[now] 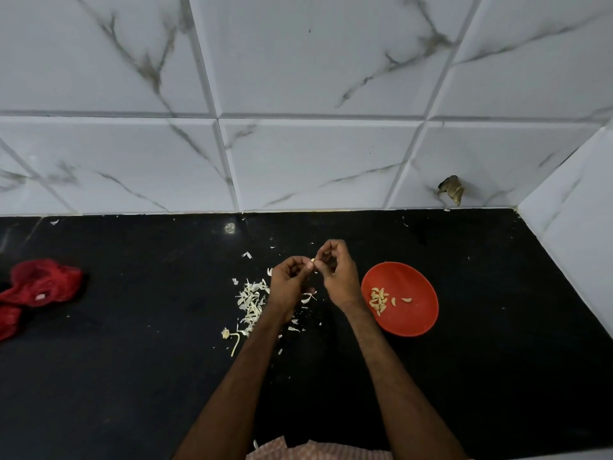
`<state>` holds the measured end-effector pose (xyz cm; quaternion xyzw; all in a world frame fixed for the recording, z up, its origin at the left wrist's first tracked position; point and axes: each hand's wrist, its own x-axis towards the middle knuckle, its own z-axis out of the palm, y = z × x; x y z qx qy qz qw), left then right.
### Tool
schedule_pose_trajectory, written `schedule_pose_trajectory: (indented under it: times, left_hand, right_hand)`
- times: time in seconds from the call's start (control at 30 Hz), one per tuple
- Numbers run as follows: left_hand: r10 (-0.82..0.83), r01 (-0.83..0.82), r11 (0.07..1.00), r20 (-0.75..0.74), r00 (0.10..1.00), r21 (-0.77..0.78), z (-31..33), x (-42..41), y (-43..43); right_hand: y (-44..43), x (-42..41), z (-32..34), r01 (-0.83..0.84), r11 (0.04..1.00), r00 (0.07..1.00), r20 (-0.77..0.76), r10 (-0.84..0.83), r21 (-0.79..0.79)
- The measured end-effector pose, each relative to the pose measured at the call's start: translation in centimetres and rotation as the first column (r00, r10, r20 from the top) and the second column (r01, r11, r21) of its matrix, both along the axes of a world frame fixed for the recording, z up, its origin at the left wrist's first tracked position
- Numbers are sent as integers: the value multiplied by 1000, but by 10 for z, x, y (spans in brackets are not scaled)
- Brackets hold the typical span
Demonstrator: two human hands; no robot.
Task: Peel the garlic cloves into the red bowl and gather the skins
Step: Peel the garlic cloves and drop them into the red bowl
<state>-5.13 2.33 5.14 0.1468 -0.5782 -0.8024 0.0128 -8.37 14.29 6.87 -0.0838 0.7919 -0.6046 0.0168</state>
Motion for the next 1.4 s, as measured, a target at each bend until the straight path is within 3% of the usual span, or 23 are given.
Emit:
schedule_pose_trajectory:
  times: [0.2,0.4,0.53,0.7,1.0,1.23,1.4]
  left_hand:
    - [-119,118,992,23,993,34,5,3,-4]
    - [-145,141,987,50,988,74,10,3,-8]
    - [-95,90,988,30,995,126,10,1,-4]
    - [-113,112,992,27,993,50,10,0,-2]
    - [-123,118,990,75,990,71,4,1,-6]
    - [-62,62,998,10,998,-19,7,2,-7]
    - [36,-36,999,18,999,-17,3,-1,-11]
  right_hand:
    - [1,-1,4,-93,978,994,-45,102,185]
    - [-4,2,13,-84,877,981,-113,155,473]
    - [-6,7,13,-37,861,977,-161,137,507]
    - [-7,7,9,-9,825,966,-208,153,564]
    - [-9,7,6,-13,835,965,-212,155,550]
    - [-7,4,8,-71,958,988,-111,106,279]
    - [-8,2,10,-129,961,986,-69,150,246]
